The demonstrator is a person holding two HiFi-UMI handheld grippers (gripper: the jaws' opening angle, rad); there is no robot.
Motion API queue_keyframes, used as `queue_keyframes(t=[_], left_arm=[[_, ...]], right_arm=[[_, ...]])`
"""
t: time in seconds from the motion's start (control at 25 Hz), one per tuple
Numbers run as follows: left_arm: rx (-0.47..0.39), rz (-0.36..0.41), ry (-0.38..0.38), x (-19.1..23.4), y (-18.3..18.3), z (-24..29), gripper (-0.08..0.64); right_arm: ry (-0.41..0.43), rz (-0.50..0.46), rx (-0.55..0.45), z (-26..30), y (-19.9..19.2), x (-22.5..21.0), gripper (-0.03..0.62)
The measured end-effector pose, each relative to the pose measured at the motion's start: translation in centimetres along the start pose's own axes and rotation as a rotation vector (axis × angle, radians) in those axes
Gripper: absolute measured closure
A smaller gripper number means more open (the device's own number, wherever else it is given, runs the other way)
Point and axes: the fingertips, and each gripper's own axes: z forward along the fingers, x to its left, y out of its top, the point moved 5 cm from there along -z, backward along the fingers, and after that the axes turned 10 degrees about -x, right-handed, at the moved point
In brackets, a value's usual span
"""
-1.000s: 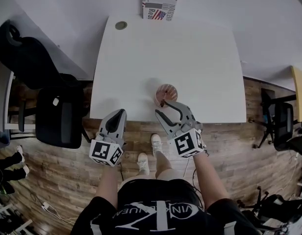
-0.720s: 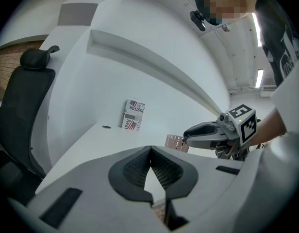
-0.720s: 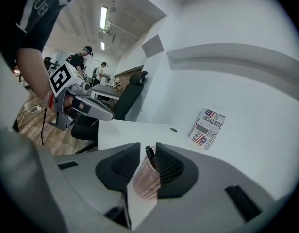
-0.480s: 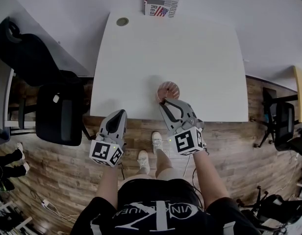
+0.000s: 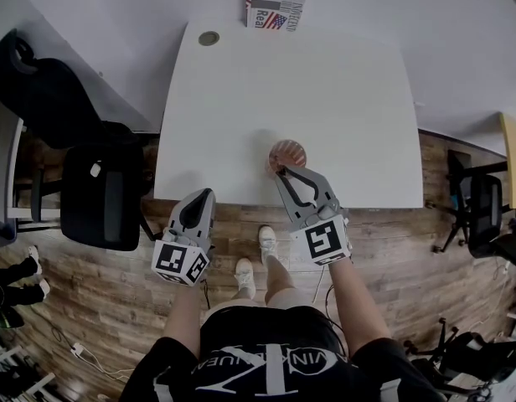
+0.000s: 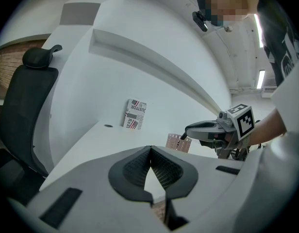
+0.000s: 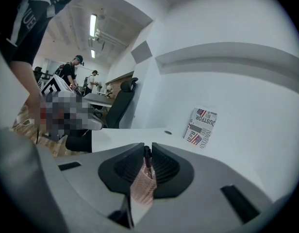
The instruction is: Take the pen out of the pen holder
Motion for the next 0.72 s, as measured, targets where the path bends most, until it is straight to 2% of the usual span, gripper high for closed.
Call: queue_keyframes(t=[0.44, 0.6, 0.72], left_arm=[[-0.013, 0.013, -0.004, 0.0, 0.7, 0.1, 0.546], [-0.024, 0.024, -0.001, 0.1, 1.2, 0.4, 0.546], [-0.033, 0.031, -0.002, 0.0, 1.7, 0.6, 0.546]], right_arm=[[-0.084, 0.087, -0.041, -1.0, 1.1, -2.4, 0.535], [-0.104, 0.088, -0.049, -1.7, 1.6, -3.2, 0.535], [-0.13, 0.148, -0.039, -2.4, 2.0, -3.7, 0.537]])
